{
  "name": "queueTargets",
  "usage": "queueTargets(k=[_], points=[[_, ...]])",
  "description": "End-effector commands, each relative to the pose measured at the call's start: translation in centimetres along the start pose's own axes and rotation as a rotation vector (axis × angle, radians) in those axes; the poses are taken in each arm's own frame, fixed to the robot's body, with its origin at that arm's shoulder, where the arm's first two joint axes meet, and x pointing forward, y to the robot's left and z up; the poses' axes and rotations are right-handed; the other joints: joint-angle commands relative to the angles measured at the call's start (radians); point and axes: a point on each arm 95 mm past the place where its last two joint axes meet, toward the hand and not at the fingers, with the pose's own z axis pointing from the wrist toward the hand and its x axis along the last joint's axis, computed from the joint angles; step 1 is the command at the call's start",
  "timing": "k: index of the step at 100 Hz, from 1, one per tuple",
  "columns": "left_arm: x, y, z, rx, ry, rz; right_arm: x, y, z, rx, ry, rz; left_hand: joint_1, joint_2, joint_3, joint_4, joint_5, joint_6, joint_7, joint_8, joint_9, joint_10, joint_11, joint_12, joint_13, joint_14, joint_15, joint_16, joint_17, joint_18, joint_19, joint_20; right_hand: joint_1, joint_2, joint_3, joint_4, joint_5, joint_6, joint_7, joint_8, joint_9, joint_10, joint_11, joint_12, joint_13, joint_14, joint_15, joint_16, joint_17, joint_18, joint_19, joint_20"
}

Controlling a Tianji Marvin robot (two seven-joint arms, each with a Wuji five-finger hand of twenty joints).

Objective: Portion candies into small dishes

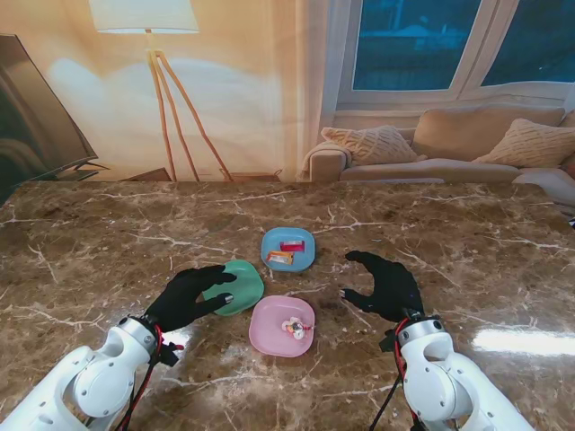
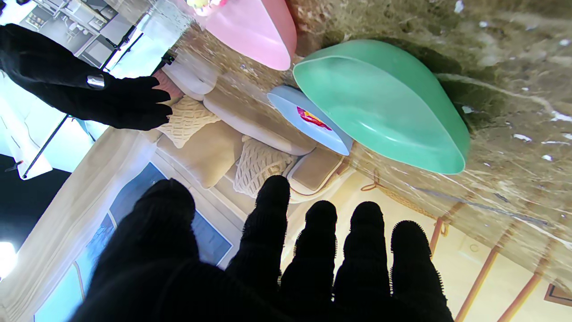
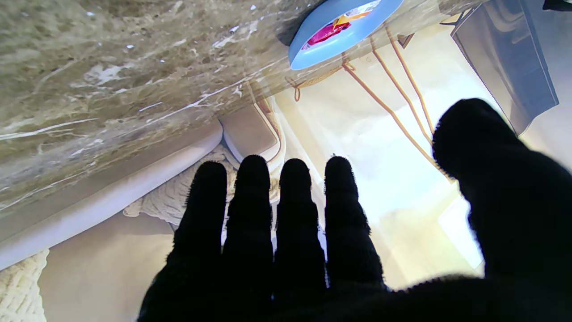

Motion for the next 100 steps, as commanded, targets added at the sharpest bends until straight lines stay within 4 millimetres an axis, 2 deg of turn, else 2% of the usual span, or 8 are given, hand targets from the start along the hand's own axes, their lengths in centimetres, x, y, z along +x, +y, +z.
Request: queueTargets(k=[1, 30, 62, 72, 80, 86, 99, 100], points=[[0.1, 0.1, 0.0, -0.006, 0.000, 0.001, -0.2, -0.5, -0.1, 0.017, -0.007, 0.009, 0.015, 0.024, -0.005, -0.017, -0.020, 0.003, -0.017, -0.012, 0.005, -0.024, 0.004, -0.003, 0.000, -0.021, -0.006, -0.013, -0.010, -0.011, -0.010, -0.003, -0.037, 0.012, -0.012, 0.041, -0.009, -0.017, -0.009, -0.005, -0.025, -0.008, -0.018, -0.014, -0.042, -0.061, -0.016, -0.019, -0.015, -0.044, -0.030, -0.024], [-0.2, -3.0, -0.4, -0.013, 0.002, 0.073, -0.1, -0.6, 0.0, 0.008, 0.001, 0.024, 0.020, -0.001, -0.004, -0.015, -0.016, 0.003, -0.012, -0.010, 0.009, -0.023, 0.006, -0.002, 0.004, -0.018, -0.004, -0.012, -0.008, -0.007, -0.010, -0.003, -0.037, 0.011, -0.009, 0.041, -0.007, -0.021, -0.009, -0.004, -0.026, -0.007, -0.019, -0.013, -0.042, -0.059, -0.017, -0.019, -0.014, -0.042, -0.032, -0.023], [-2.1, -9.0, -2.2, -0.100, -0.019, 0.236, -0.3, -0.7, -0.1, -0.005, -0.010, 0.032, 0.078, -0.184, 0.064, 0.003, -0.012, -0.029, 0.018, 0.004, 0.036, -0.051, 0.031, 0.025, 0.005, -0.026, 0.001, 0.008, -0.025, -0.014, -0.020, -0.008, -0.035, 0.007, 0.000, 0.040, 0.000, -0.027, -0.005, -0.001, -0.021, -0.006, -0.017, -0.010, -0.038, -0.055, -0.014, -0.016, -0.012, -0.038, -0.031, -0.020], [-2.9, -9.7, -3.1, -0.128, -0.035, 0.279, -0.4, -0.7, -0.1, -0.006, -0.015, 0.033, 0.034, -0.311, 0.302, -0.064, 0.010, -0.075, 0.077, 0.020, 0.041, -0.058, 0.041, 0.053, -0.014, -0.029, -0.006, 0.026, -0.042, 0.004, -0.050, -0.006, -0.035, 0.006, 0.003, 0.040, 0.001, -0.028, -0.004, 0.000, -0.021, -0.005, -0.018, -0.010, -0.037, -0.054, -0.014, -0.015, -0.012, -0.035, -0.031, -0.019], [-3.4, -9.6, -3.8, -0.149, -0.046, 0.301, -0.4, -0.7, -0.1, -0.008, -0.019, 0.034, 0.052, -0.400, 0.467, -0.113, 0.040, -0.155, 0.161, 0.057, 0.043, -0.068, 0.048, 0.072, -0.041, -0.026, -0.007, 0.041, -0.052, 0.056, -0.092, 0.030, -0.035, 0.006, 0.005, 0.039, 0.002, -0.028, -0.004, 0.001, -0.019, -0.007, -0.017, -0.009, -0.037, -0.054, -0.014, -0.015, -0.012, -0.035, -0.030, -0.018], [-3.7, -9.2, -4.3, -0.169, -0.052, 0.317, -0.4, -0.7, -0.1, -0.008, -0.020, 0.035, 0.063, -0.442, 0.544, -0.139, 0.067, -0.198, 0.222, 0.084, 0.038, -0.077, 0.044, 0.080, -0.080, -0.024, -0.014, 0.053, -0.060, 0.057, -0.120, 0.068, -0.035, 0.005, 0.007, 0.039, 0.004, -0.028, -0.003, 0.001, -0.019, -0.006, -0.018, -0.008, -0.037, -0.053, -0.014, -0.014, -0.012, -0.035, -0.030, -0.018], [-4.1, -7.9, -5.4, -0.230, -0.065, 0.331, -0.4, -0.8, -0.1, -0.008, -0.020, 0.036, 0.102, -0.490, 0.599, -0.155, 0.125, -0.250, 0.313, 0.136, 0.011, -0.085, 0.028, 0.079, -0.150, -0.024, -0.031, 0.059, -0.075, 0.040, -0.233, 0.092, -0.035, 0.005, 0.010, 0.039, 0.005, -0.030, -0.002, 0.002, -0.018, -0.005, -0.017, -0.007, -0.035, -0.053, -0.013, -0.013, -0.011, -0.033, -0.029, -0.016], [-4.1, -7.8, -5.4, -0.234, -0.065, 0.331, -0.4, -0.8, -0.1, -0.008, -0.021, 0.036, 0.103, -0.493, 0.610, -0.161, 0.125, -0.254, 0.316, 0.142, 0.009, -0.087, 0.028, 0.080, -0.154, -0.025, -0.031, 0.062, -0.071, 0.037, -0.263, 0.122, -0.035, 0.005, 0.011, 0.039, 0.004, -0.029, -0.002, 0.002, -0.018, -0.005, -0.017, -0.007, -0.035, -0.053, -0.013, -0.013, -0.011, -0.033, -0.029, -0.016]])
